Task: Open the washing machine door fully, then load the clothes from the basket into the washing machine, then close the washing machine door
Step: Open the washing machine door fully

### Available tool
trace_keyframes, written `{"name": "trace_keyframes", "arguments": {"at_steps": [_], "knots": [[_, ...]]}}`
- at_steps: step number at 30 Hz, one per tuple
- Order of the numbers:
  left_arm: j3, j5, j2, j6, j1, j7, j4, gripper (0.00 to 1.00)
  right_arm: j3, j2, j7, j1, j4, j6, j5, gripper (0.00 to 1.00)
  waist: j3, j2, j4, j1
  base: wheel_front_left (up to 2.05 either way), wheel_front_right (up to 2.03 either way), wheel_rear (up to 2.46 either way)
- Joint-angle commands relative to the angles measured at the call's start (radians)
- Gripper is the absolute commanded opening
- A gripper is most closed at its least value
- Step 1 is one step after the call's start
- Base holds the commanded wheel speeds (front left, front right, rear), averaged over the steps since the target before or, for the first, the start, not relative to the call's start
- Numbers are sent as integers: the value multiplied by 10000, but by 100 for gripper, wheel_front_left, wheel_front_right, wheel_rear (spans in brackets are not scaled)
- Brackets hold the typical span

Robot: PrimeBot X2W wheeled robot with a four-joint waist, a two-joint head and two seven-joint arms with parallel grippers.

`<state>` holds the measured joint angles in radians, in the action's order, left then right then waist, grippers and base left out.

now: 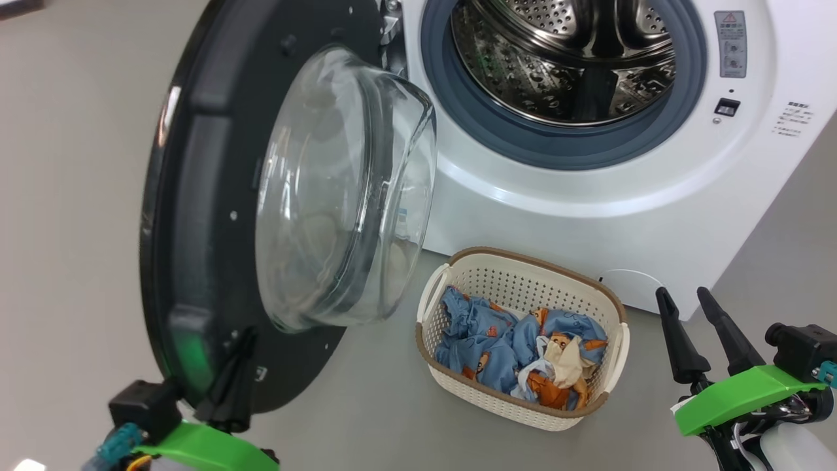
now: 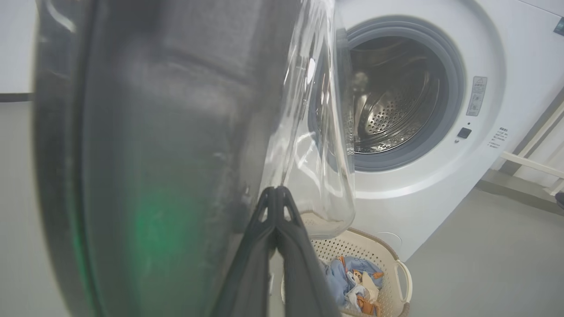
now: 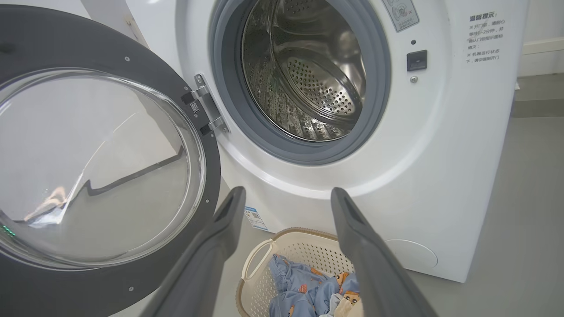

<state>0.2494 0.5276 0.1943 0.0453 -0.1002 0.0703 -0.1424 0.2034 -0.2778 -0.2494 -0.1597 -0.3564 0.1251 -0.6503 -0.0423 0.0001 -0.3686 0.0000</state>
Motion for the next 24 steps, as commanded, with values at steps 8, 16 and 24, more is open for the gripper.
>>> {"name": "trace_keyframes", "arguments": {"at_steps": [8,16,24], "knots": [[-1155,418,802,104,-1012,-8,-542,0,85,-192,-124,-297,274,56,95,100,-300,-1,-285,0,0,0,0],[-1394,579,1240,-93,-2092,-204,-1467,0,-107,-303,-124,-418,331,56,159,100,-730,-1,-638,0,0,0,0],[-1654,921,1493,-346,-3235,-338,-2839,0,-247,-446,-124,-642,392,56,265,100,-1196,-1,-966,0,0,0,0]]}}
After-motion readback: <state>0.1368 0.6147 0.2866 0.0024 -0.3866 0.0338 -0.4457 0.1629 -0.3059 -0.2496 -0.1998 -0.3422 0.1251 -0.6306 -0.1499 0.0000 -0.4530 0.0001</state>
